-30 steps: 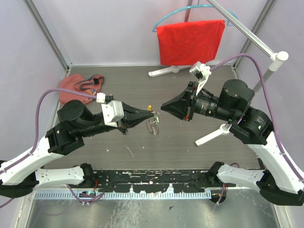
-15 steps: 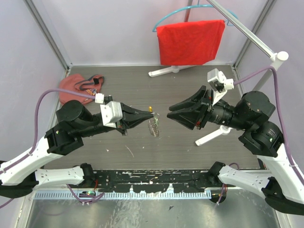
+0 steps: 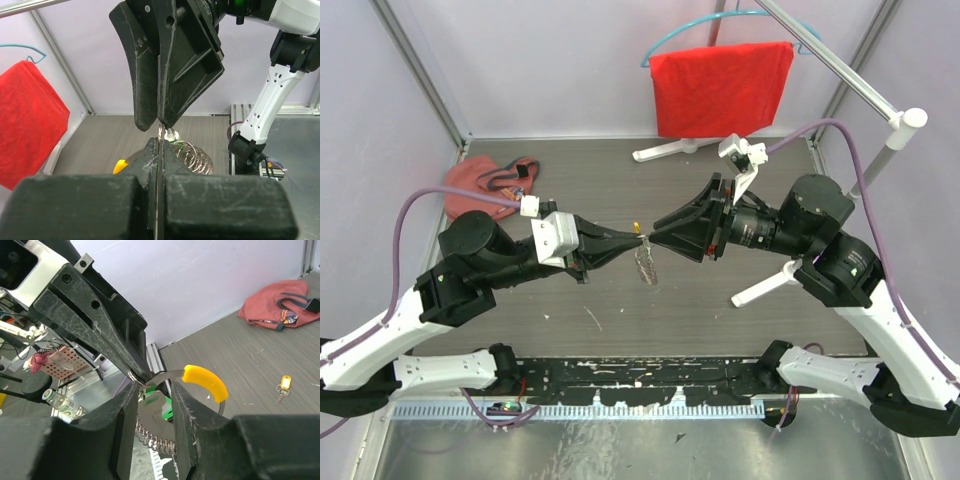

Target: Put the keys on the keyring

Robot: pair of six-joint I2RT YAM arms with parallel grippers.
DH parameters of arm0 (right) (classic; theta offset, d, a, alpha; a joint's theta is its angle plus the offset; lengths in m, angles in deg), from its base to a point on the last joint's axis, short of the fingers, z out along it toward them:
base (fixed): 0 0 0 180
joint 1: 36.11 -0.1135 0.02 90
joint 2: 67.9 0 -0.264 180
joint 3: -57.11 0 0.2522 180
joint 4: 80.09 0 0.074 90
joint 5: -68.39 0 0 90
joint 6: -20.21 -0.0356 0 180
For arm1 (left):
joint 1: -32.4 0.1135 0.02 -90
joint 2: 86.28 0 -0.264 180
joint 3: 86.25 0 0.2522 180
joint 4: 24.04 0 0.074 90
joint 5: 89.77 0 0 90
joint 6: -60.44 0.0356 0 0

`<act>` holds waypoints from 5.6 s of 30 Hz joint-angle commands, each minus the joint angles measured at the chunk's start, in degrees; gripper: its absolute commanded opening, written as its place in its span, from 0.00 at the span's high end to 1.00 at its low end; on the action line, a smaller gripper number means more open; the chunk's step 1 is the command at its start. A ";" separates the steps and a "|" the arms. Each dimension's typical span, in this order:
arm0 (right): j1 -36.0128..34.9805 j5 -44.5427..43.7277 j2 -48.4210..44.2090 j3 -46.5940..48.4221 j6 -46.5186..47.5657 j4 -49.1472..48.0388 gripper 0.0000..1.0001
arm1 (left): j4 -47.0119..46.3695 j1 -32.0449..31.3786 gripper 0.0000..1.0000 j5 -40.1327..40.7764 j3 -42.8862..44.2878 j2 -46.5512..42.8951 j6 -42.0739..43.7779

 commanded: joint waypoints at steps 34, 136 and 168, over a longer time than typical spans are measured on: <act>0.12 0.53 -0.96 -1.12 -3.12 -2.58 0.99 | -3.36 -0.19 1.00 1.80 2.20 -0.27 0.71; 0.12 13.74 -5.48 -4.77 23.37 -14.78 0.76 | -21.90 -0.19 1.00 -5.96 -6.72 -0.08 -12.50; 0.09 15.87 -4.77 -0.26 27.43 -4.91 0.99 | -11.46 -0.20 0.69 -16.51 -1.45 1.67 -11.22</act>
